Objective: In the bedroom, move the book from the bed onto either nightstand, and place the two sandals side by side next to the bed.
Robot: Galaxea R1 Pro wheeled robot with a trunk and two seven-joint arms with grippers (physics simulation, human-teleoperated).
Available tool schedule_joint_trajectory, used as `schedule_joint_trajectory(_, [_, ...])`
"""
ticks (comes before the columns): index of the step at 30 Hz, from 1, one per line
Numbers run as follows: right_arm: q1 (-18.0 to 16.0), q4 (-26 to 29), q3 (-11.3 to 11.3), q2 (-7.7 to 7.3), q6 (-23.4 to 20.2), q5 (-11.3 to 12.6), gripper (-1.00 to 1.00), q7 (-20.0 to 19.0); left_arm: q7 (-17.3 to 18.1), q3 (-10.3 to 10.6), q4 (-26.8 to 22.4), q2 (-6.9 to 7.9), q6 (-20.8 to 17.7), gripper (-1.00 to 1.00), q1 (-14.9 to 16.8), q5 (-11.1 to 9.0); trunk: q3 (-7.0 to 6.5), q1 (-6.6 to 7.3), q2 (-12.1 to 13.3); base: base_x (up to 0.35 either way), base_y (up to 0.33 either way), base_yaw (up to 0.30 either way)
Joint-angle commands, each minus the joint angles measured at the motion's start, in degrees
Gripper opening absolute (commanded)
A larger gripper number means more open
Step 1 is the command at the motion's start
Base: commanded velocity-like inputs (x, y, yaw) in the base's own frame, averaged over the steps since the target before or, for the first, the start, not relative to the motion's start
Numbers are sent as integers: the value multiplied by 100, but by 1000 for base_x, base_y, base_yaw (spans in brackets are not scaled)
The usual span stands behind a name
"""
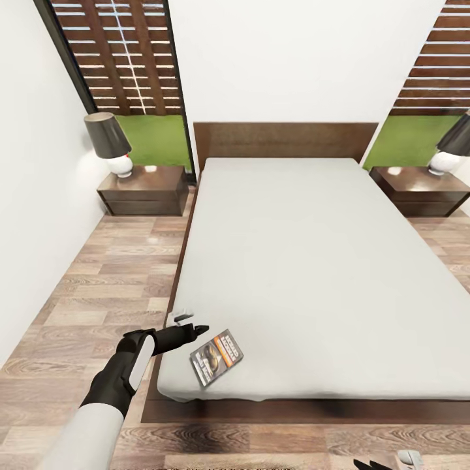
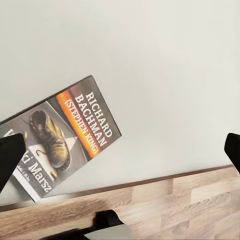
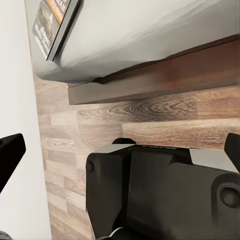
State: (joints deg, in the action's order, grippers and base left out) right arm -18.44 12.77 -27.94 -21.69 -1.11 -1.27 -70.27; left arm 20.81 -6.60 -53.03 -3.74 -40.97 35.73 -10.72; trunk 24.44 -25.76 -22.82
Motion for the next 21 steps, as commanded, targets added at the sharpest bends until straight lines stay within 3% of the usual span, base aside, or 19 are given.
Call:
schedule_joint_trajectory(1, [-4,-3,-24,-3,-12,-14,100,-23,19,-25,-4,-6,-43,100,4,-9,18,-3,-10,0,0,0])
schedule_joint_trajectory(21, [-2,-3,-18,-11,-6,-14,100,-14,28,-16,-4,-22,-53,100,4,-9,199,-3,-10,0,0,0])
